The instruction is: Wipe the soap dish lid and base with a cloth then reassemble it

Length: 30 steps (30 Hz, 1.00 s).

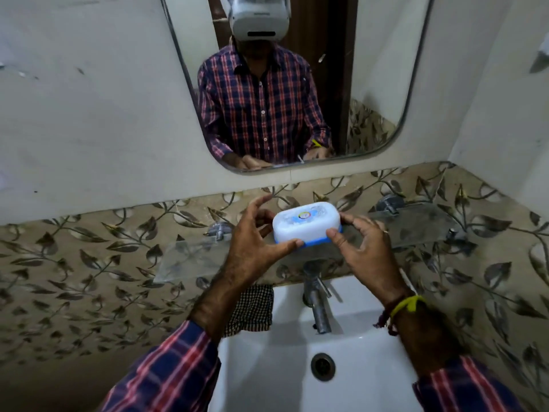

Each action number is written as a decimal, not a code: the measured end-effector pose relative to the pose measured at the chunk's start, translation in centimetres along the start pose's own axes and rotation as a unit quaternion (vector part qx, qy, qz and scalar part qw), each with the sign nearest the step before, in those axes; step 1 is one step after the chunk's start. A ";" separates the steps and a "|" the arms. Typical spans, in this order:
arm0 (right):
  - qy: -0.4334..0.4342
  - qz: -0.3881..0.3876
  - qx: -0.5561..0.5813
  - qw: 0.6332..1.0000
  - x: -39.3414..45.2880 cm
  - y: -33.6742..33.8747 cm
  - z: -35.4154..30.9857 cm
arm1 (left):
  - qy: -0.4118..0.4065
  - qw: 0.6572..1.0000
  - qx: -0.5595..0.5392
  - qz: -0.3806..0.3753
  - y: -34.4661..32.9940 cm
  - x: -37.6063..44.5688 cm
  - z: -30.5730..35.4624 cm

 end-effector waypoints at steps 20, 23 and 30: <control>0.086 -0.022 -0.076 0.993 -1.1 -1.2 0.5 | 0.012 0.986 0.145 0.081 -1.7 -3.1 -2.1; 0.090 -0.029 -0.094 0.991 -1.4 -0.9 0.2 | -0.001 0.982 0.166 0.094 -1.7 -3.6 -1.3; 0.135 0.098 -0.085 0.982 -5.3 0.9 -1.4 | -0.132 0.948 0.240 0.165 -0.1 -7.2 -0.3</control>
Point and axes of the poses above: each hand's wrist, its own x-axis towards the middle knuckle, its own y-axis out of the back of the hand, z = x × y, the point moved 5 cm from there along x, towards the middle knuckle, and after that the axes turned 15 degrees about z, right-handed, at the moved point
